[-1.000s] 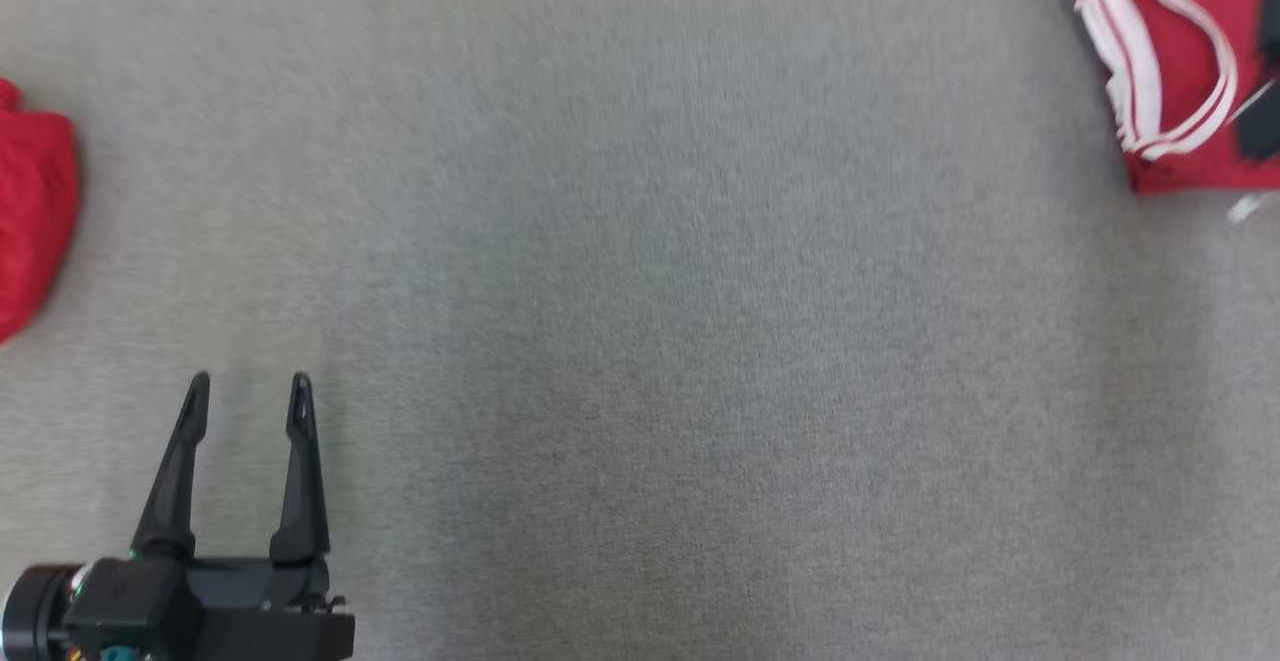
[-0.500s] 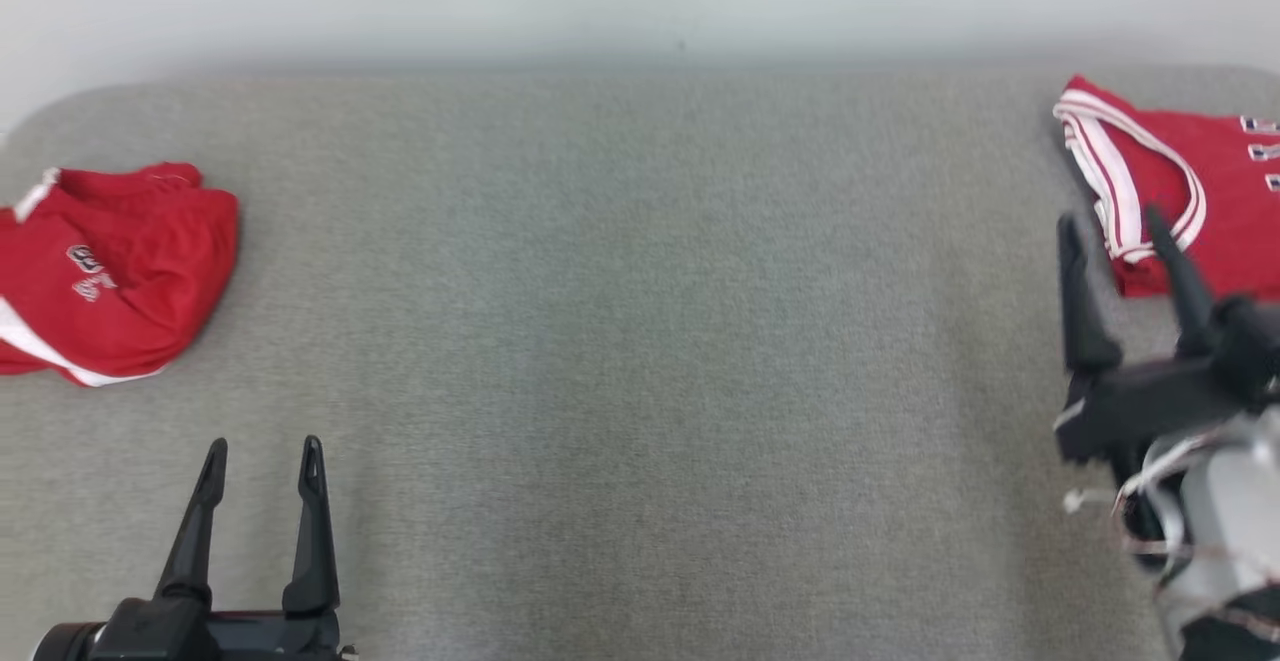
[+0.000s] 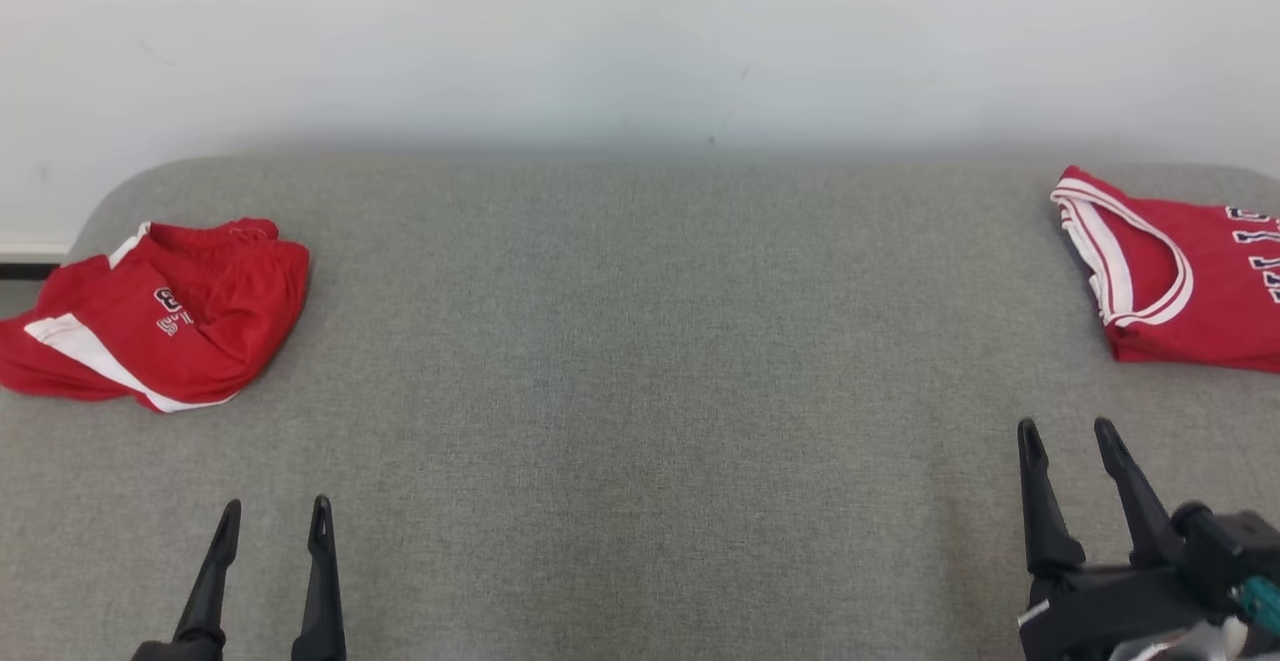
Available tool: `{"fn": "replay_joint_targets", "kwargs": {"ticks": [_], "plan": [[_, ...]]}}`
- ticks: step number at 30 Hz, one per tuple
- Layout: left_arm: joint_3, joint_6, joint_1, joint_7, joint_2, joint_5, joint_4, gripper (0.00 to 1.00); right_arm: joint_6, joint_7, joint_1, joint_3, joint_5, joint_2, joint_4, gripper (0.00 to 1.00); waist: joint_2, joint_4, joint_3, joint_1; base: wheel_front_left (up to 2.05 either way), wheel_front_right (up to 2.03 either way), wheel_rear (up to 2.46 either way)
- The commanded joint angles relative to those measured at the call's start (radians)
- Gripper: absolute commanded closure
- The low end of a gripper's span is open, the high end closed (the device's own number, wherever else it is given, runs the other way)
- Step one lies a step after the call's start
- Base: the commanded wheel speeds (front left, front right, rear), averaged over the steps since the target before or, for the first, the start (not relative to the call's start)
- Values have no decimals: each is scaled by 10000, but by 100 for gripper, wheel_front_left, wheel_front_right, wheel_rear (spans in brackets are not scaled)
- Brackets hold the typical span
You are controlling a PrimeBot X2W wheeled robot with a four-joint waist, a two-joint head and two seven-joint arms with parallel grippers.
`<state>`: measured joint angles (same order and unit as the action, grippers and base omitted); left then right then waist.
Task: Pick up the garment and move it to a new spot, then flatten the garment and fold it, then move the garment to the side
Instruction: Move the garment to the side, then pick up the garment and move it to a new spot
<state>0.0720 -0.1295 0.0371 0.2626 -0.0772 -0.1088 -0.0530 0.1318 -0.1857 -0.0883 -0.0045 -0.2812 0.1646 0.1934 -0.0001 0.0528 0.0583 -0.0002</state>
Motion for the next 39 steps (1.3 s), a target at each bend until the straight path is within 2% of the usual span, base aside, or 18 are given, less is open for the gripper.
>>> {"fn": "replay_joint_targets", "kwargs": {"ticks": [1, 11, 26, 33, 39], "plan": [[44, -6, 213, 31, 35, -45, -47, 0, -25, 15, 393, -98, 128, -114, -189, 0, 1, -49, -368, 2, 0, 0, 0], [20, 0, 640, 31, 31, -79, -204, 0, -25, 142, 1697, -356, 188, -636, -904, 0, 1, -136, -794, 2, 0, 0, 0], [-213, -1, 530, 31, -265, -252, -581, 0, -26, 203, 2154, -413, 290, -911, -1050, 0, 1, -44, -941, 2, 0, 0, 0], [-202, 0, 420, 31, -342, -219, -667, 0, -26, 106, 2317, -366, 162, -980, -970, 0, 1, 651, -952, 2, 0, 0, 0], [-224, 17, 296, 32, -415, -199, -842, 0, -26, -49, 2380, -405, -29, -1090, -802, 0, 1, 1908, -919, 2, 0, 0, 0]]}}
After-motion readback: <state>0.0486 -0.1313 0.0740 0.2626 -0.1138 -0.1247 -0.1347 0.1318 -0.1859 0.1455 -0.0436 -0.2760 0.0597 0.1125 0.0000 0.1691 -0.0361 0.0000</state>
